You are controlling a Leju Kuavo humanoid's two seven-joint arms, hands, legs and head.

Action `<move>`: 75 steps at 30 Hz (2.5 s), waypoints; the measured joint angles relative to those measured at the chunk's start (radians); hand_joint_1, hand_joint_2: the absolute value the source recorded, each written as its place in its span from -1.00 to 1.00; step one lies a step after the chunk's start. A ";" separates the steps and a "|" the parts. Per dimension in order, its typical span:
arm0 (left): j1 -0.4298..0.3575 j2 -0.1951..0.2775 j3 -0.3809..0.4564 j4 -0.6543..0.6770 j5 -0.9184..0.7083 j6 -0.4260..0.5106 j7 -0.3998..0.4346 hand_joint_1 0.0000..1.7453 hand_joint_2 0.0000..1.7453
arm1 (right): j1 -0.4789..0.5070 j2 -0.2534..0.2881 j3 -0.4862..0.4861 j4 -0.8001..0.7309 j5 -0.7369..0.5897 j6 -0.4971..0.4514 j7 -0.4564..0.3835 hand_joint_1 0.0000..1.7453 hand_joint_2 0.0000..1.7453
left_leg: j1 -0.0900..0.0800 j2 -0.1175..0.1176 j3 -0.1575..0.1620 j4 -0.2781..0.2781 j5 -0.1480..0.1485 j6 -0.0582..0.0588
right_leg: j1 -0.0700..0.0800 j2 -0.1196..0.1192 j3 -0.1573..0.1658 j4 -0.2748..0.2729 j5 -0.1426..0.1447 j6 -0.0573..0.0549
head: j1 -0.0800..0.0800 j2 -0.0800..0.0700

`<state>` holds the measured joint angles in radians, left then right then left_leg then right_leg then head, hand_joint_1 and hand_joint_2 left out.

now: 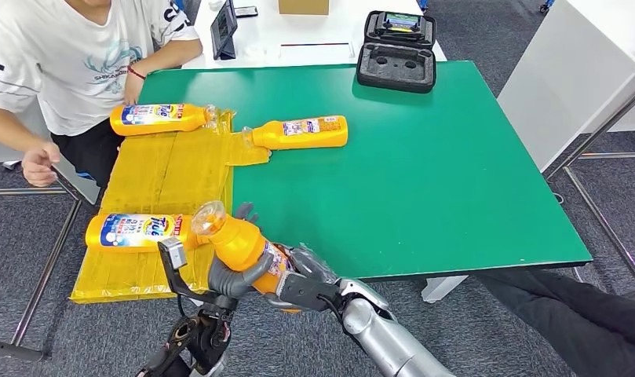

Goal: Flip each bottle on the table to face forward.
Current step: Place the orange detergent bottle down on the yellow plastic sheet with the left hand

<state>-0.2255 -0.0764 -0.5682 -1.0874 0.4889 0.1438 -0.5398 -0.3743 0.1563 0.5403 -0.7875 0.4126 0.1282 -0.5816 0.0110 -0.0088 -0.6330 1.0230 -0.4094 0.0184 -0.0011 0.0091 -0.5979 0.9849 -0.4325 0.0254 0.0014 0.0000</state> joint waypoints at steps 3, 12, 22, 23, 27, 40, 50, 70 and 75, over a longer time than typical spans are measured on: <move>0.000 0.004 0.003 -0.012 0.002 0.000 0.000 -0.43 1.00 | 0.000 -0.002 0.001 0.001 -0.001 0.000 0.001 1.00 1.00 | 0.000 0.000 0.000 0.000 0.000 0.000 | 0.000 0.000 0.000 0.000 0.000 0.000 | 0.000 0.000; 0.009 0.012 0.007 -0.058 0.012 0.018 -0.013 1.00 1.00 | -0.002 -0.002 0.003 0.000 -0.010 -0.002 0.004 1.00 1.00 | 0.000 0.000 0.000 0.000 0.000 0.000 | 0.000 0.000 0.000 0.000 0.000 0.000 | 0.000 0.000; 0.017 0.030 -0.012 -0.084 -0.038 -0.009 -0.014 1.00 1.00 | 0.021 -0.004 0.003 -0.020 -0.023 -0.014 0.004 0.97 1.00 | 0.000 0.000 0.000 0.000 0.000 0.000 | 0.000 0.000 0.000 0.000 0.000 0.000 | 0.000 0.000; 0.017 0.033 -0.014 -0.084 -0.040 -0.014 -0.011 1.00 1.00 | 0.023 -0.004 0.003 -0.021 -0.023 -0.018 0.004 0.98 1.00 | 0.000 0.000 0.000 0.000 0.000 0.000 | 0.000 0.000 0.000 0.000 0.000 0.000 | 0.000 0.000; 0.019 0.039 -0.014 -0.087 -0.040 -0.027 -0.004 1.00 1.00 | 0.032 -0.002 0.002 -0.026 -0.025 -0.033 0.000 1.00 1.00 | 0.000 0.000 0.000 0.000 0.000 0.000 | 0.000 0.000 0.000 0.000 0.000 0.000 | 0.000 0.000; 0.020 0.050 -0.008 -0.105 -0.042 -0.023 0.003 1.00 1.00 | 0.052 0.006 -0.005 -0.042 -0.075 -0.079 -0.003 -1.00 -1.00 | 0.000 0.000 0.000 0.000 0.000 0.000 | 0.000 0.000 0.000 0.000 0.000 0.000 | 0.000 0.000; 0.019 0.054 0.052 -0.135 -0.056 0.033 0.013 1.00 1.00 | 0.061 0.017 -0.045 -0.074 -0.192 -0.104 0.028 -1.00 -1.00 | 0.000 0.000 0.000 0.000 0.000 0.000 | 0.000 0.000 0.000 0.000 0.000 0.000 | 0.000 0.000; -0.067 0.074 0.207 -0.152 -0.220 0.293 -0.111 1.00 1.00 | 0.094 0.012 -0.072 -0.183 -0.253 -0.117 0.011 -1.00 -1.00 | 0.000 0.000 0.000 0.000 0.001 0.000 | 0.001 0.000 0.000 0.000 0.000 0.000 | 0.000 0.000; -0.163 0.111 0.306 -0.143 -0.613 0.523 -0.156 1.00 1.00 | 0.103 0.006 -0.077 -0.232 -0.309 -0.130 -0.027 -1.00 -1.00 | 0.001 0.000 0.000 0.000 0.001 -0.001 | 0.001 0.000 0.000 0.001 0.000 0.000 | 0.000 0.000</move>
<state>-0.3883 0.0348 -0.2624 -1.2305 -0.1238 0.6665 -0.6962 -0.2717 0.1627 0.4632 -1.0194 0.1036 -0.0017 -0.6086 0.0118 -0.0090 -0.6329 1.0230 -0.4084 0.0177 -0.0002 0.0091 -0.5978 0.9859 -0.4321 0.0251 0.0016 0.0000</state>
